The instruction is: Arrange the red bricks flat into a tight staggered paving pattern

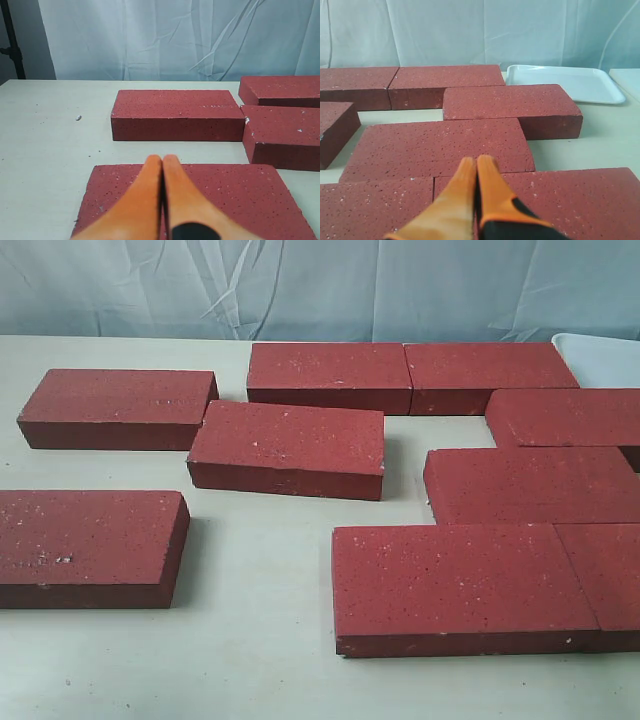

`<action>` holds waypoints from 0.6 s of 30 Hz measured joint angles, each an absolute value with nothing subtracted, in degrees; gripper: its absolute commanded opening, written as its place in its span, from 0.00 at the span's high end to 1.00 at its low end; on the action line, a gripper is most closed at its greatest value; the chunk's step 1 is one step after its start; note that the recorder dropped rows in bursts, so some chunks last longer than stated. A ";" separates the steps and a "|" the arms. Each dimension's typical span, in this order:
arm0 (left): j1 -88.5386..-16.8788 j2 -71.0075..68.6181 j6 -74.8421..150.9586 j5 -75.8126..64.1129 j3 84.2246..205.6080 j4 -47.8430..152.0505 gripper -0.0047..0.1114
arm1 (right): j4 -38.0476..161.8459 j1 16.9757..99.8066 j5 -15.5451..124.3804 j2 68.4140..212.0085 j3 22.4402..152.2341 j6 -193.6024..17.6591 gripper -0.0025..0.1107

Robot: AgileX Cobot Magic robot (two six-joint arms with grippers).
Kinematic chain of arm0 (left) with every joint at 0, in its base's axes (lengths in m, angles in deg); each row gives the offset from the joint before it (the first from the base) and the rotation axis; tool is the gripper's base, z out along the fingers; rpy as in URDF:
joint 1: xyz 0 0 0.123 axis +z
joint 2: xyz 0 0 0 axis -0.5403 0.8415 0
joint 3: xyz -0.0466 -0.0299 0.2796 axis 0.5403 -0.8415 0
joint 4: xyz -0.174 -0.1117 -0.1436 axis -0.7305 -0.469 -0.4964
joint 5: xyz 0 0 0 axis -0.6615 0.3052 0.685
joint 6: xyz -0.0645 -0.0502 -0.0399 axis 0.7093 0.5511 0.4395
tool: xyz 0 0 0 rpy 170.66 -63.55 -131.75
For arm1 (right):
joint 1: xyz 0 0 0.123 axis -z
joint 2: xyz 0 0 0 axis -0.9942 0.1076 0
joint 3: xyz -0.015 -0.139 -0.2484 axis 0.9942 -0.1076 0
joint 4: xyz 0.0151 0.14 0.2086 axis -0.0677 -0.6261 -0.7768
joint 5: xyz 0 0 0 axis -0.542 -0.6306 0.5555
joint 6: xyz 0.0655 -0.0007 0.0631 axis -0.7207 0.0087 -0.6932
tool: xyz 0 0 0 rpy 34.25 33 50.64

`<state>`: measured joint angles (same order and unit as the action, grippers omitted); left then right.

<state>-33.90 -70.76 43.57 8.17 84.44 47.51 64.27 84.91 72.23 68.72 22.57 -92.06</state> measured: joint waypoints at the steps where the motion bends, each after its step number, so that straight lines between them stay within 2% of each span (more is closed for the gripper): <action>1: -33.90 -70.76 43.57 8.17 84.44 47.51 0.96 | 64.27 84.91 72.23 68.72 22.57 -92.06 0.99; 18: -33.90 -70.76 43.57 8.17 84.44 47.98 0.96 | 64.27 84.91 72.23 68.72 22.57 -92.06 0.99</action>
